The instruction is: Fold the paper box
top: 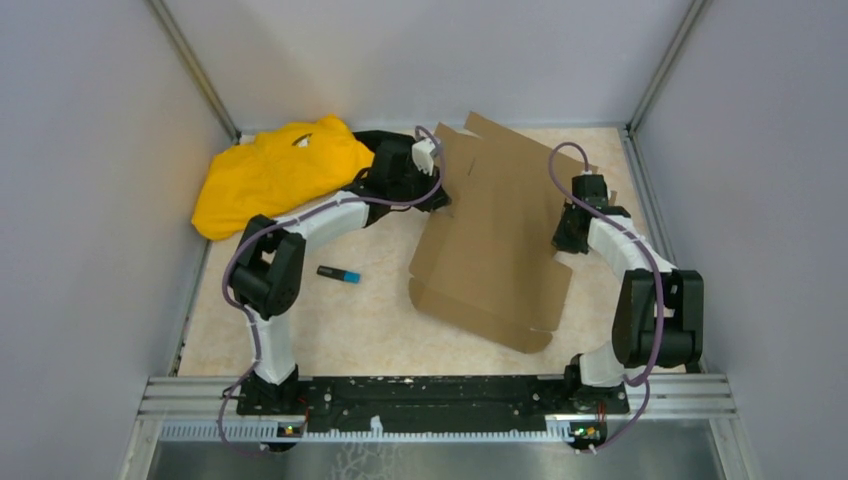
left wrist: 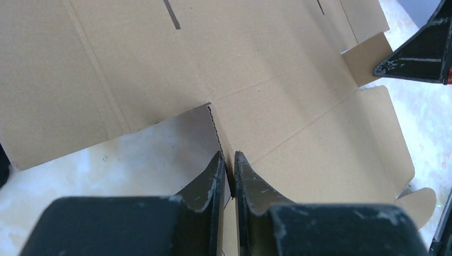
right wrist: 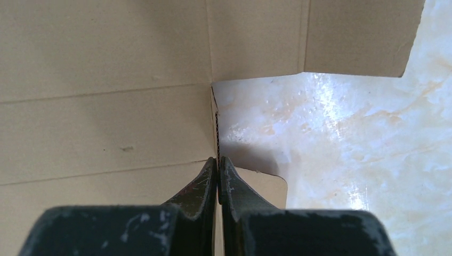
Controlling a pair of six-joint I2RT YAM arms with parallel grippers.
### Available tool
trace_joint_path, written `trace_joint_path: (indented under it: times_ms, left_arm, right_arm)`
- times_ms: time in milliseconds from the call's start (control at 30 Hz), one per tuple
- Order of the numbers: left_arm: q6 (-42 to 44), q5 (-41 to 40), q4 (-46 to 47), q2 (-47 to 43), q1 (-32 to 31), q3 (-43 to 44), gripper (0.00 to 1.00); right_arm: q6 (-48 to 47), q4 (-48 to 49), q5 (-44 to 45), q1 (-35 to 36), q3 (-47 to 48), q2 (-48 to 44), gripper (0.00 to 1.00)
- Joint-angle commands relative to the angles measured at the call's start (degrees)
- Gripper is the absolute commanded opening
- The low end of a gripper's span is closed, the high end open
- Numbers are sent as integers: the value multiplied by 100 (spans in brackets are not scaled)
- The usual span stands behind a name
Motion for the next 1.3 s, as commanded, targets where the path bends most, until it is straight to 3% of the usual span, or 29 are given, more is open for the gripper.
trace_joint_path:
  times_ms: [0,233,600,767,867,933,1033,1133,1267]
  left_arm:
    - [6,-328,189,-536,-60,-533,14]
    - [-32,-712,326,-1313,-71,-1677,15]
    - [-58,-1656,273,-1601,-2,-2781,19]
    - [-199,-1859,318,-1644,241,-3092,29]
    - [-267,-1967,294,-1706,318,-3145,45]
    - [-292,-2009,255,-1768,329,-3120,54]
    - [-315,-2028,186,-1895,351,-3051,61]
    - [-366,-2027,86,-2027,424,-2951,64]
    - [-413,-2038,-154,-2156,542,-2780,65]
  right_arm:
    - [-124,51,-87,12,25,-183,0]
    - [-248,-83,-183,312,387,160,0]
    - [-164,-39,16,1082,783,753,0]
    - [-158,60,-25,1309,999,1006,0]
    - [-180,79,-94,1361,1098,1096,1]
    - [-181,77,-125,1357,1113,1034,8]
    - [-211,97,-249,1357,1114,777,30]
    - [-221,-1,-295,1357,1215,553,45]
    - [-243,-176,-183,1351,1328,338,52]
